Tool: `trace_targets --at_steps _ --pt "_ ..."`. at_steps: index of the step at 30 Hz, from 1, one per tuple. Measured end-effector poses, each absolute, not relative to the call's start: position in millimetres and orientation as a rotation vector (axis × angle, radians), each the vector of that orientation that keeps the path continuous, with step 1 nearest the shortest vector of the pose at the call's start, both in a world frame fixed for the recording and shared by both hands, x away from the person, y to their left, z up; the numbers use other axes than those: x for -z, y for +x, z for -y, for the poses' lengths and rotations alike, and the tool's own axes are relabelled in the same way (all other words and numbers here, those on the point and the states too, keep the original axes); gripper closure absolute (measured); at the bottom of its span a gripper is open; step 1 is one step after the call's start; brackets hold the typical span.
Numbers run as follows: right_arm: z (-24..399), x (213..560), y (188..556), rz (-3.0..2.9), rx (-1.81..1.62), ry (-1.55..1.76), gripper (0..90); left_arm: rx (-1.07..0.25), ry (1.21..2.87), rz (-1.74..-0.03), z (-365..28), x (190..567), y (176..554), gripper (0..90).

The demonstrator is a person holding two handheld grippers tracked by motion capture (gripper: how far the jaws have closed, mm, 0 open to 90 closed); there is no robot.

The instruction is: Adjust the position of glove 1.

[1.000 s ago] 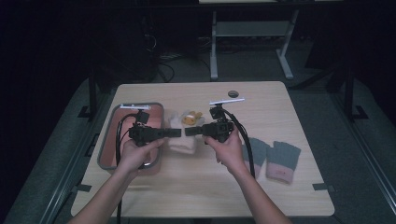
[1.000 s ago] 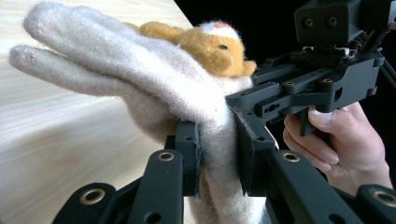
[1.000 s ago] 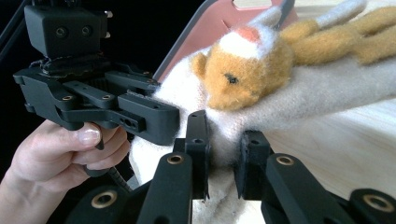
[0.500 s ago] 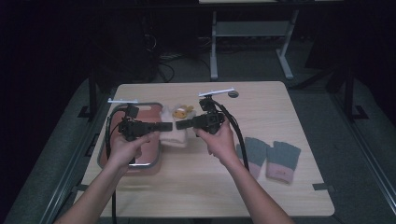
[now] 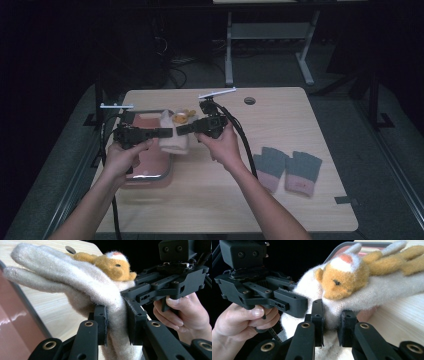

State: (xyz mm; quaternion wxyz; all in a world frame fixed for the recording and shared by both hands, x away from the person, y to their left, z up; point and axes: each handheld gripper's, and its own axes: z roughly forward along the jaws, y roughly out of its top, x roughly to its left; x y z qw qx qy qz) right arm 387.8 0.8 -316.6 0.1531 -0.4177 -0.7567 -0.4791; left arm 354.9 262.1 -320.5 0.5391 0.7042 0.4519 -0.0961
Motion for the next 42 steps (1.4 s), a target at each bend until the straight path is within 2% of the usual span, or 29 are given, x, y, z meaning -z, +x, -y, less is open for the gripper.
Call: trace_targets --at_steps 42 --pt "-79.0 325.1 410.8 2.172 1.291 -1.123 77.4 0.164 1.632 -1.189 -331.4 329.1 350.9 73.0"
